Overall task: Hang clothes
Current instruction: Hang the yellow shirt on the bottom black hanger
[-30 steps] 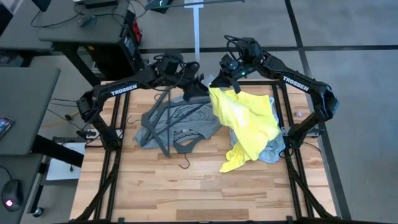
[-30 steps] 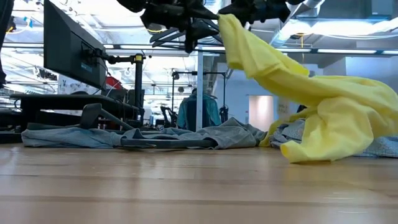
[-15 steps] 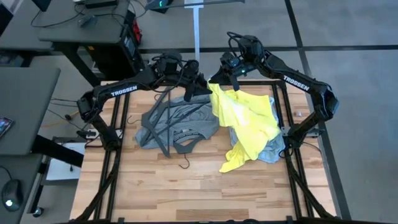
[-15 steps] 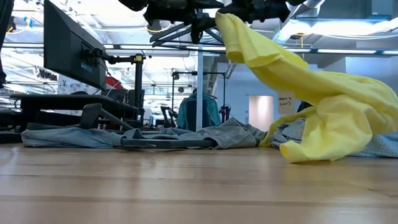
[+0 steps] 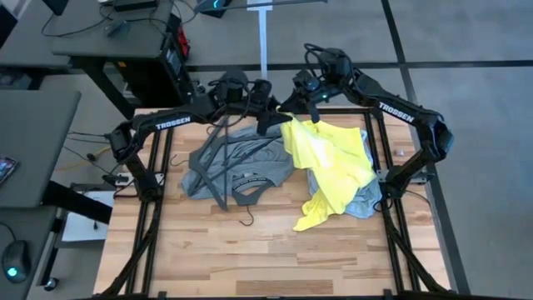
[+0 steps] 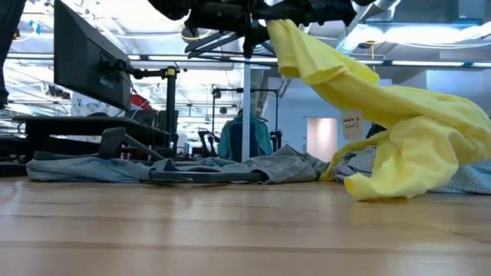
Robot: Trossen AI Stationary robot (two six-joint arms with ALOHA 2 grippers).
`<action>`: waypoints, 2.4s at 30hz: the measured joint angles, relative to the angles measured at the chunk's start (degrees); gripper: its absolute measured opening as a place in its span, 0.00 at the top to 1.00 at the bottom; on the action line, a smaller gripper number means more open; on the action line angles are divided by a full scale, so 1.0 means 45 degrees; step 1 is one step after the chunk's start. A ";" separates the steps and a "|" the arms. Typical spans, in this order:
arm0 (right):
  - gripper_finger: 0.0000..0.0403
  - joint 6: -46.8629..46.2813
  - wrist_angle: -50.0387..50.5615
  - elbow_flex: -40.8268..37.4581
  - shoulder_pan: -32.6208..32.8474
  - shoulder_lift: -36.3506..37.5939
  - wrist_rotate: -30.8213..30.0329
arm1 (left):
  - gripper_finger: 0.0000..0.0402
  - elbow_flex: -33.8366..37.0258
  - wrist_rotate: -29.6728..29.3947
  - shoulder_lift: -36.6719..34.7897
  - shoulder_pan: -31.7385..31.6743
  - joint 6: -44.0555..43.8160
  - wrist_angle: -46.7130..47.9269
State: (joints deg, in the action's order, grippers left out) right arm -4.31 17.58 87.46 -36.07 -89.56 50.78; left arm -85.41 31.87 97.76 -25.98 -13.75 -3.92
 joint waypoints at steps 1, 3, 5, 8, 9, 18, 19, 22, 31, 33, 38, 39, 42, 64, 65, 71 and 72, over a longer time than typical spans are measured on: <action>1.00 -0.0041 -0.0006 0.0000 -0.0006 0.0000 0.0000 | 0.74 0.0000 -0.0042 0.0000 0.0042 0.0230 0.0099; 1.00 -0.0046 -0.0016 0.0000 -0.0044 0.0000 0.0010 | 0.90 -0.0010 -0.0085 -0.0029 0.0059 0.0623 0.0369; 0.99 -0.0046 0.0047 0.0019 -0.0097 0.0000 0.0009 | 0.97 -0.0005 -0.0100 -0.0118 0.0007 0.0729 0.0730; 0.95 0.0417 0.1230 0.0827 -0.0277 -0.0029 -0.0015 | 0.99 -0.0005 -0.0104 -0.0474 -0.0259 0.1130 0.1601; 0.93 0.0844 0.1809 0.1283 -0.0362 -0.0029 -0.0011 | 0.99 -0.0005 -0.0100 -0.0700 -0.0378 0.1331 0.2110; 0.73 0.4774 1.0448 0.4790 -0.0681 0.0024 -0.6066 | 1.00 0.0005 -0.0095 -0.3516 -0.2116 0.3110 0.5537; 0.72 0.4568 1.1135 0.4796 -0.0685 0.0034 -0.6607 | 1.00 0.0005 -0.0095 -0.3812 -0.2320 0.3207 0.5648; 0.70 0.3557 1.2798 0.4329 -0.0748 0.0021 -0.7287 | 1.00 0.0005 -0.0050 -0.4663 -0.2858 0.3338 0.6006; 0.70 0.2558 0.9824 0.0544 0.0207 0.0087 -0.7629 | 1.00 -0.0010 0.1212 -0.6223 -0.3520 0.3262 0.5513; 0.70 0.2318 0.7771 -0.0398 0.0566 0.0086 -0.7658 | 1.00 -0.0010 0.1354 -0.6291 -0.3520 0.3215 0.5513; 0.70 0.1462 0.3407 -0.2142 0.1184 0.0049 -0.7650 | 1.00 -0.0010 0.2377 -0.6324 -0.3520 0.2824 0.5083; 0.70 0.1080 0.2762 -0.2362 0.1244 0.0049 -0.7650 | 1.00 -0.0010 0.2421 -0.6324 -0.3515 0.2799 0.5033; 0.70 0.0353 0.1313 -0.2657 0.1369 0.0049 -0.7655 | 1.00 -0.0010 0.2431 -0.6302 -0.3525 0.3005 0.5008; 0.43 0.2256 0.2911 -0.1991 0.3073 -0.0179 -0.9577 | 1.00 -0.0010 0.2416 -0.6280 -0.3902 0.3377 0.4642; 0.45 0.2261 0.2956 -0.1996 0.3070 -0.0180 -0.9798 | 1.00 -0.0010 0.2416 -0.6280 -0.3862 0.3377 0.4642; 0.84 0.1437 0.3571 -0.1968 0.3070 -0.0146 -1.0690 | 1.00 -0.0010 0.2416 -0.6280 -0.3714 0.3433 0.4546; 0.91 0.1486 0.3898 -0.1844 0.3070 -0.0092 -1.0720 | 1.00 -0.0010 0.2412 -0.6280 -0.3713 0.3462 0.4552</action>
State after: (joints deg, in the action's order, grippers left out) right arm 2.38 35.12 79.16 -22.26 -89.97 2.54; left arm -85.45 42.72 69.49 -42.69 1.83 16.56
